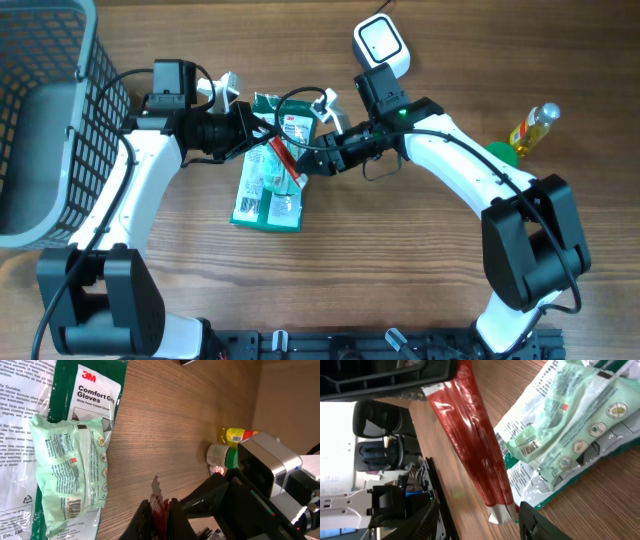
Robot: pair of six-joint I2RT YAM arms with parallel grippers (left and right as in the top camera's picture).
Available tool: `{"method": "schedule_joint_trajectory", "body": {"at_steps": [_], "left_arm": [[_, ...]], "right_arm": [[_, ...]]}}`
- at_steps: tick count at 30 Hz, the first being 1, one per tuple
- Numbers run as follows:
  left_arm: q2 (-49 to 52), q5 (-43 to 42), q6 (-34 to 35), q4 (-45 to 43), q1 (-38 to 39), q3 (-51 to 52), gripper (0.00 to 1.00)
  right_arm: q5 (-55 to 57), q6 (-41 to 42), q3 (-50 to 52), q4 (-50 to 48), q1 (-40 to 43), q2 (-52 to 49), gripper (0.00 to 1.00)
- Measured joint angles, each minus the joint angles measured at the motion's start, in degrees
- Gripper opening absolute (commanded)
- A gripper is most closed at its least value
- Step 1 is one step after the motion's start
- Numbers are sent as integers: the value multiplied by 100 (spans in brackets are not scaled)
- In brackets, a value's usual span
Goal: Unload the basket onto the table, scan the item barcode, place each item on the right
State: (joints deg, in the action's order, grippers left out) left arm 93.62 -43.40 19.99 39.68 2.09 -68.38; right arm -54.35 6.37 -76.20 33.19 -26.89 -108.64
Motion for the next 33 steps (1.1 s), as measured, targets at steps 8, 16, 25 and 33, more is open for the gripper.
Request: {"method": "schedule_joint_trajectory", "body": {"at_steps": [8,16,25,33], "left_arm": [[0,-769,227,-109,-575,0,4],[0,-2848,448,-890,-1327,-2,4],[0,-3993,562,-955,-1384,-2,4],[0,-4227,568,-955,-1384,-2,4]], "right_arm": [[142,284,0,17,315,2,53],[-1633,999,2,-946,883,2,53],[-2946,1222,2,-1663,549,2,50],[-3246,1700,2,-2435,345,2,44]]}}
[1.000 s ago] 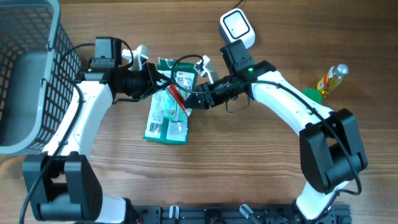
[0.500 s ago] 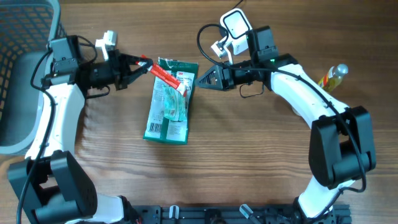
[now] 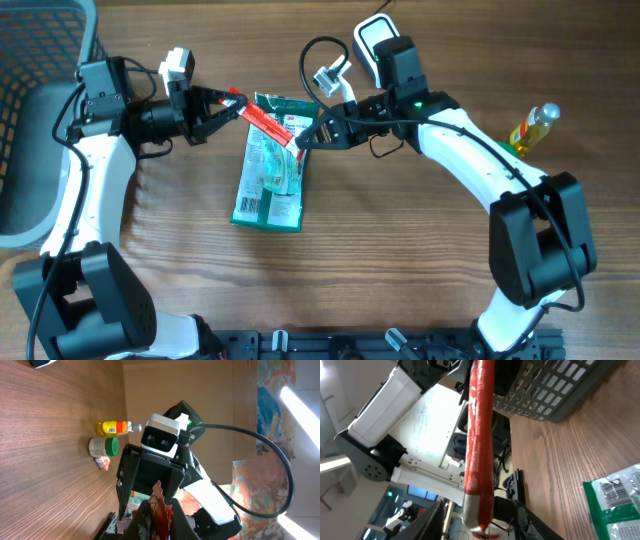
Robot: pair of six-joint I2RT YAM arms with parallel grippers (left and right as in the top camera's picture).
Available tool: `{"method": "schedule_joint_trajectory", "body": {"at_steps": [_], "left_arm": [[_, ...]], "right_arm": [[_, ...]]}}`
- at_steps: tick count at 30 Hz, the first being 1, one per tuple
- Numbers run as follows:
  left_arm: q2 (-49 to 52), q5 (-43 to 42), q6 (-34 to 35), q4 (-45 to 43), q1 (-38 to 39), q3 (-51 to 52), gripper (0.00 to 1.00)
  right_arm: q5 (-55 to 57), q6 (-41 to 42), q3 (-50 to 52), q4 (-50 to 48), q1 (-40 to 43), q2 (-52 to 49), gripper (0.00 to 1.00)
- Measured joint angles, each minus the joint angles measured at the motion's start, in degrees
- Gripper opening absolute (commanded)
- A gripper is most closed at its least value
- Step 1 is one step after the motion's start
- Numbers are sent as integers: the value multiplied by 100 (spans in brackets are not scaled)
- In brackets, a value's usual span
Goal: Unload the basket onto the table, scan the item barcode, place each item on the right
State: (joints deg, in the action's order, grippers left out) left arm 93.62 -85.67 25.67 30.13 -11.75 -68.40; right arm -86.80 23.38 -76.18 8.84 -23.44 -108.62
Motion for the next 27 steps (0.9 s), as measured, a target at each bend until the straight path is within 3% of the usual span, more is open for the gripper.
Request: {"method": "schedule_joint_trajectory", "body": {"at_steps": [6,13,17,20,24,25,26,27], "left_arm": [[0,-20,17,0,0,0,4],[0,-20,17,-2,0,0,4],[0,-20,17,-2,0,0,4],[0,-20,17,0,0,0,4],[0,-15,17,-2,0,0,4],[0,-15,15,-2,0,0,8],[0,26,15,-2,0,0,19],[0,81,20,-9,0,0,47]], "right_arm": [[-42,264,0,-433,-116,0,35],[-44,382,0,-483,-133,0,32],[-37,385,0,-509,-188,0,22],[11,396,0,-507,-197,0,6],[175,404,0,-509,-197,0,4],[236,402,0,-509,-197,0,4],[284,402,0,-509,-197,0,4],[348,369,0,-509,-197,0,4]]}}
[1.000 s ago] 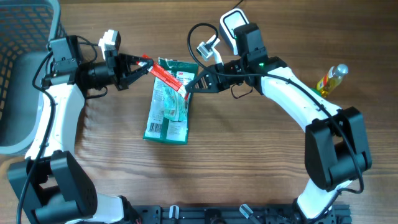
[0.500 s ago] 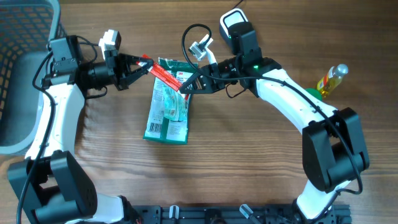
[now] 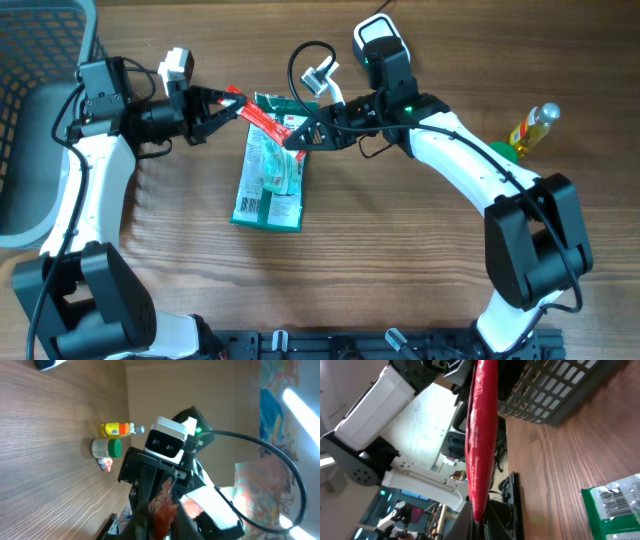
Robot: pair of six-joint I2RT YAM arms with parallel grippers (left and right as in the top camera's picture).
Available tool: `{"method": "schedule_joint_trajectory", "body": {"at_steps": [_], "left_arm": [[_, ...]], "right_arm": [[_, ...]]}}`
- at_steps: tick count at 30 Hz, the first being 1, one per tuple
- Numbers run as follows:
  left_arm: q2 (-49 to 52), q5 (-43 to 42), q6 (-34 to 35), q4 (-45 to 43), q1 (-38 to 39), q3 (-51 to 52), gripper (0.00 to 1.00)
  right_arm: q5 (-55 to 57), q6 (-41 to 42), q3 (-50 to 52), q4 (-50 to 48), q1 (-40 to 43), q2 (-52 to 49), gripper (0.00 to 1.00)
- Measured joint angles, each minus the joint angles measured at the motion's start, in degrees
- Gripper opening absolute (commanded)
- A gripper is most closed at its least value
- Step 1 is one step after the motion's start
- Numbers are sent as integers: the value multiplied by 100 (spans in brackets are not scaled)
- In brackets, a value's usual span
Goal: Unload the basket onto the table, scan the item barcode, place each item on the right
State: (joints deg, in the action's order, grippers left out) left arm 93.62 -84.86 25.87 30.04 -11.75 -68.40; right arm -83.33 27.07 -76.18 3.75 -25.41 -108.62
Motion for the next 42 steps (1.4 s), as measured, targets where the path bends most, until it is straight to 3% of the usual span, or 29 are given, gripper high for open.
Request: {"method": "schedule_joint_trajectory", "body": {"at_steps": [1,3,6,15,22,29,34,42], "left_arm": [[0,160,9,-7,0,-2,68],[0,411,15,-11,0,-2,92],[0,1003,44,-15,0,-2,99],[0,2243,35,-164,-365,-2,100],[0,3770,11,-52,-472,-4,100],[0,4483,9,87,-472,-4,100],[0,4605,9,96,-472,-4,100],[0,4625,9,96,-472,-4,100]], "right_arm": [[37,-61,0,2,0,0,4],[92,-190,0,48,0,0,4],[133,-494,0,317,0,0,4],[758,-2004,0,2433,0,0,4],[1182,-3816,-2,4485,0,0,5],[1488,-5281,-2,6067,0,227,5],[1727,-5775,-2,6669,0,1086,4],[2389,-5890,-2,7097,0,1895,4]]}}
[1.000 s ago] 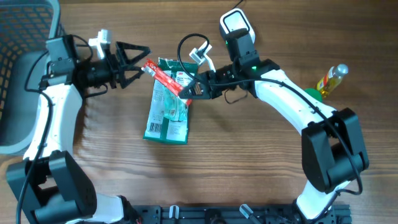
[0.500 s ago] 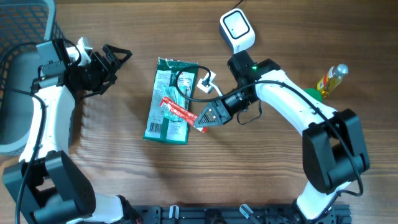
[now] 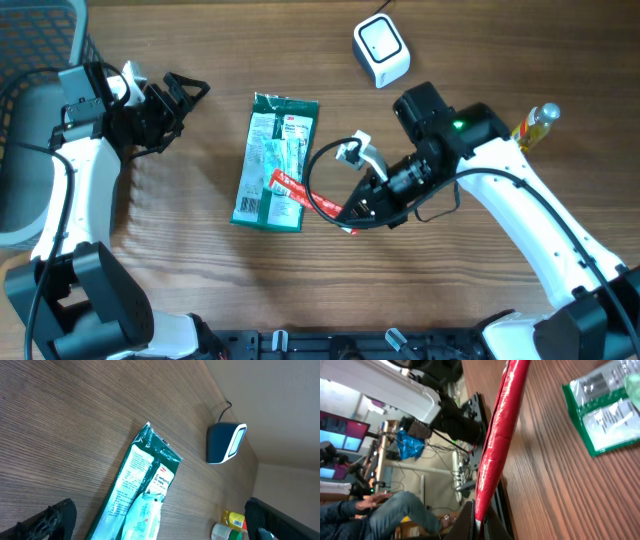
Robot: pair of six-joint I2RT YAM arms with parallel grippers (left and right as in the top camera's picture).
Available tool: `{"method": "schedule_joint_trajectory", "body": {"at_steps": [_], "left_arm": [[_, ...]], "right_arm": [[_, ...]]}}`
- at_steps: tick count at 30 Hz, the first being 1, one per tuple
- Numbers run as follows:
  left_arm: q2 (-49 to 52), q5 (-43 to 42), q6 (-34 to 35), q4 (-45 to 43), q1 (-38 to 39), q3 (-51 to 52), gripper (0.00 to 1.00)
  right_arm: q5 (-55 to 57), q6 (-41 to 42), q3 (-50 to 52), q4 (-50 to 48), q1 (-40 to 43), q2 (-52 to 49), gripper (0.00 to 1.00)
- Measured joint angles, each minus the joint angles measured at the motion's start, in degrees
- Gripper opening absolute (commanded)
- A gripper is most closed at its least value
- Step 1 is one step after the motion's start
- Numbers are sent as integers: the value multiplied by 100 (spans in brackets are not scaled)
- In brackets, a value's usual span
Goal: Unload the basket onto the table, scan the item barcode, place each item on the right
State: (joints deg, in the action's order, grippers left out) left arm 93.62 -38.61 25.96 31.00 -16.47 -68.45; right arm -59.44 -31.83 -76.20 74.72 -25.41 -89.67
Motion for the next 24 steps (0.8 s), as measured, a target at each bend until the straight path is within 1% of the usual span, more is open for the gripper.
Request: {"method": "schedule_joint_trajectory", "body": {"at_steps": [8,18,20,24], "left_arm": [[0,2,2,2,0,0,100],[0,2,2,2,0,0,100],[0,2,0,2,0,0,100],[0,4,0,0,0,0,100]], "right_arm": [[337,17,0,-68,0,0,4],[514,501,0,-573,0,0,4],[741,793,0,-758,0,0,4],[1360,1720,0,-1386,0,0,4]]}}
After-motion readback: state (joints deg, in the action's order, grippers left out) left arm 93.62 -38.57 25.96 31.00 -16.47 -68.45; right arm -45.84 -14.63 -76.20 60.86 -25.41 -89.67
